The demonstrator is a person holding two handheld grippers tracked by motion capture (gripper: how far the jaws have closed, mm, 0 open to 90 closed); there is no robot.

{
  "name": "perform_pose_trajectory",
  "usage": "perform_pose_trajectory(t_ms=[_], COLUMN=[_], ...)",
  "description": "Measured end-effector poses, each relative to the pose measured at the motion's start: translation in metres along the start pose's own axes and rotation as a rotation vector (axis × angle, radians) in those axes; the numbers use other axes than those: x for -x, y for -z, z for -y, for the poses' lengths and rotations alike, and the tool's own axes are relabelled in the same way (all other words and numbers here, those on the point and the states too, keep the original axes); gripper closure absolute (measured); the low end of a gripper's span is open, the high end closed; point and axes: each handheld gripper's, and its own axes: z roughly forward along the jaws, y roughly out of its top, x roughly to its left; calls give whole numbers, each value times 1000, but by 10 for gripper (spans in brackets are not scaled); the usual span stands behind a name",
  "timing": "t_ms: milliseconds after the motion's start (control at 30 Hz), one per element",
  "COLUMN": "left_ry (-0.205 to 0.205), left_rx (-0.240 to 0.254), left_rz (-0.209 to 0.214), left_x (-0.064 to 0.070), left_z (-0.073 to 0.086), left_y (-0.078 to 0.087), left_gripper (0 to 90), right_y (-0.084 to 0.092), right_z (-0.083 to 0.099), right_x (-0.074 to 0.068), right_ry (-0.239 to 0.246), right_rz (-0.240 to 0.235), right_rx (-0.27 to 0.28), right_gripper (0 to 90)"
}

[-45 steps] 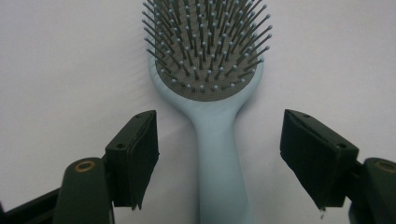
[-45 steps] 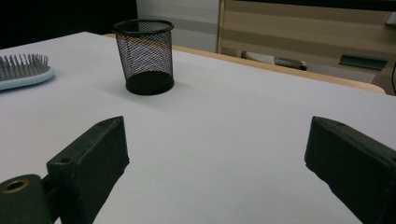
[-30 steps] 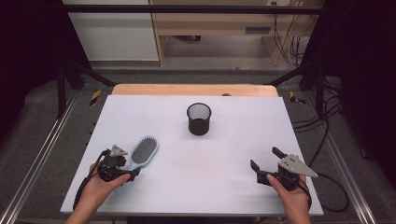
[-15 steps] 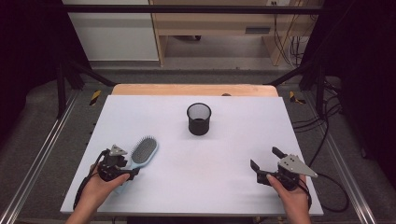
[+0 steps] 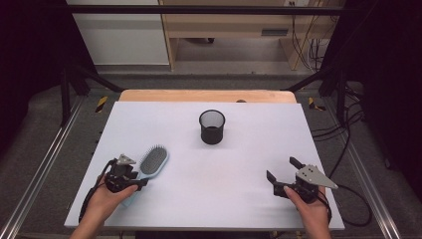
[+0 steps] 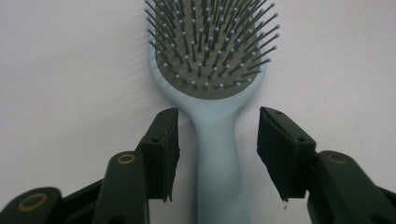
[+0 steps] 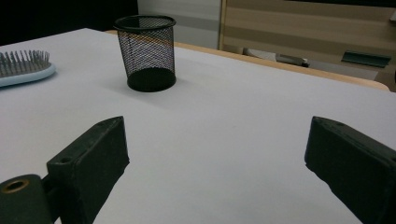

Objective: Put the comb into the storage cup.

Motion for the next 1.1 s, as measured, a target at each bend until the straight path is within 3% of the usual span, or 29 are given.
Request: perform_pose_trajectory(t_ms=[500, 833, 1100], left_ry=[6, -12, -50], left_rx=[-10, -19, -25], left_rz=[-9, -24, -57], left_x=[-1, 0, 5], left_z=[1, 1, 2], left_y=[-5, -7, -9], left_gripper=[564, 587, 604], right_y=[1, 0, 0], right_z=[0, 0, 0], right_x=[0, 0, 0], right_ry=[0, 5, 6], right_rz=[-2, -2, -4], right_rx=[4, 2, 2], right_gripper=[62, 62, 62])
